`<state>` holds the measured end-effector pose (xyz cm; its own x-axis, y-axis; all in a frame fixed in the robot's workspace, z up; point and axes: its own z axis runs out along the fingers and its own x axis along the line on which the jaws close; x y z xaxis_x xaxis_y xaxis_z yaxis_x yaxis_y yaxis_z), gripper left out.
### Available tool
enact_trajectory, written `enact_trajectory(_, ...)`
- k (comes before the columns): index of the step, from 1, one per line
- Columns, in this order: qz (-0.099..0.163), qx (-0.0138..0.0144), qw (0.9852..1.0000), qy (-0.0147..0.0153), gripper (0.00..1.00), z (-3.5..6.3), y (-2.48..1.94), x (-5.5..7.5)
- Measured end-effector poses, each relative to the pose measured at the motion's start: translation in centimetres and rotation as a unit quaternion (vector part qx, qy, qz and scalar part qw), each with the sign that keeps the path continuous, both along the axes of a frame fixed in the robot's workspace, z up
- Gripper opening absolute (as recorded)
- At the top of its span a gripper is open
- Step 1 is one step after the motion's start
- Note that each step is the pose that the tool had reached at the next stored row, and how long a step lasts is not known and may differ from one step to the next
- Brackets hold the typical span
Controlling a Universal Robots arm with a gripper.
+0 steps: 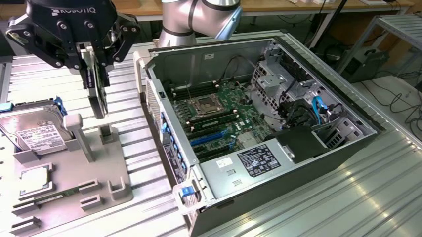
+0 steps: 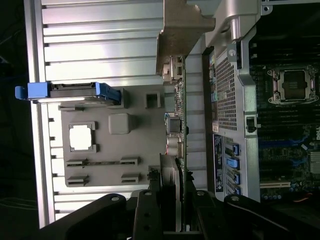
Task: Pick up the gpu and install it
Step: 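Pick up the gpu and move the gpu toward the slot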
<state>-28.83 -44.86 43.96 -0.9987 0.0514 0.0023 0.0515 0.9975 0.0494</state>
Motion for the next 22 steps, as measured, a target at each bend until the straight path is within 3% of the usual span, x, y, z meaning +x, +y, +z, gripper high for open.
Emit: enact_trajectory(22,0.0,0.0,1.0,0.0,0.28,0.0,0.0,2.6)
